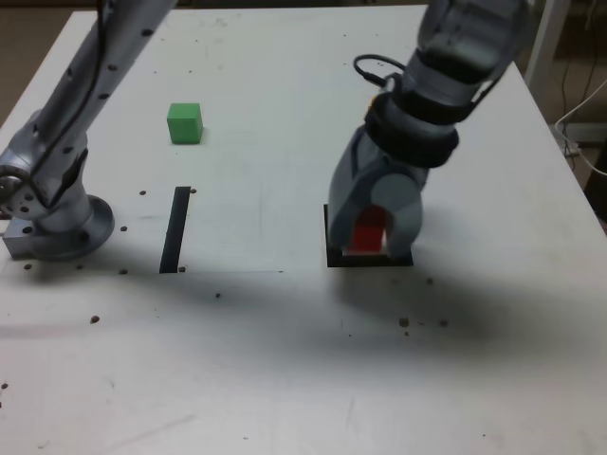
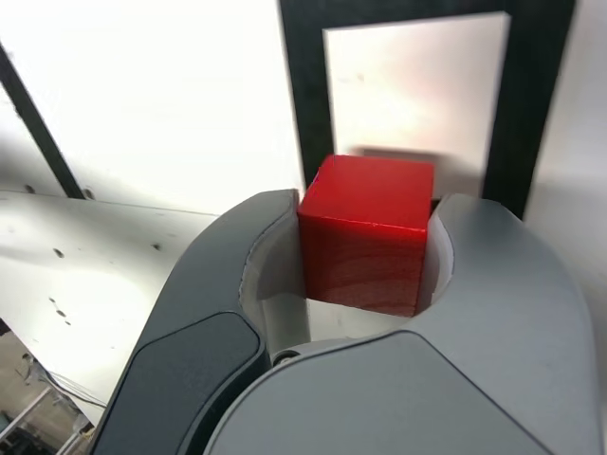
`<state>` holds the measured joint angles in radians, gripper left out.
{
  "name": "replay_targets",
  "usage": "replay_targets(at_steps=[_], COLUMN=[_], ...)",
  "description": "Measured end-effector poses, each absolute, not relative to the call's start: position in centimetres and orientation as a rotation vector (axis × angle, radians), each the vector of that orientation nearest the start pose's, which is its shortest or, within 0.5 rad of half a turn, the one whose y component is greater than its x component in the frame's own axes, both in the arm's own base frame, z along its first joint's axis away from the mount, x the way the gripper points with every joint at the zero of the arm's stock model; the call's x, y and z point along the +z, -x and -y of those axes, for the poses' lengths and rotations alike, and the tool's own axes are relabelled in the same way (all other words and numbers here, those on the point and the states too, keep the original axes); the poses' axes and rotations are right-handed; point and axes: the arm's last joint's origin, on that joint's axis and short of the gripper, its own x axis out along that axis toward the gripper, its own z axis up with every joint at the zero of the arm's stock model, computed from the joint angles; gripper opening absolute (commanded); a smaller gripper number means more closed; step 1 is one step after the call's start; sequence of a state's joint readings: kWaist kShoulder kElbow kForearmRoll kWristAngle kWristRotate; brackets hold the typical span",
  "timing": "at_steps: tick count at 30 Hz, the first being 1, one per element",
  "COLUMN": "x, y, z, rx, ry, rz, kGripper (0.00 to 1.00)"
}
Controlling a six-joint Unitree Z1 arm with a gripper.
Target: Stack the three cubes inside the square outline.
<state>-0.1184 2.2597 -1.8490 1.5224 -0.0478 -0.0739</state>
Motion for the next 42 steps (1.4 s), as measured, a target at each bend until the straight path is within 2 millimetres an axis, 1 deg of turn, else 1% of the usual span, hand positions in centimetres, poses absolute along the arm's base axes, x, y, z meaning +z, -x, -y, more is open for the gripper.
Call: replay_targets(at_steps=[4, 13, 21, 22, 23, 24, 29, 30, 32, 37, 42], x=[22.6, 21.7, 21.1, 21.1, 21.0, 21.0, 20.9, 20.9, 20.8, 20.8, 22.0], y=[-39.6, -40.0, -39.8, -39.8, -39.8, -39.8, -39.7, -39.7, -39.7, -39.4, -38.2], z=[4.4, 3.6, 3.1, 3.0, 3.0, 2.9, 2.8, 2.8, 2.7, 2.7, 2.4], rx=[-0.037, -0.047, -0.04, -0.038, -0.037, -0.037, -0.043, -0.044, -0.044, -0.043, -0.02], ry=[-0.014, -0.032, -0.029, -0.029, -0.028, -0.028, -0.031, -0.032, -0.03, -0.031, -0.035], rz=[-1.922, -1.871, -1.874, -1.873, -1.873, -1.873, -1.876, -1.875, -1.873, -1.878, -1.863], kGripper=[0.33, 0.33, 0.33, 0.35, 0.39, 0.45, 0.91, 0.95, 0.98, 0.99, 0.99])
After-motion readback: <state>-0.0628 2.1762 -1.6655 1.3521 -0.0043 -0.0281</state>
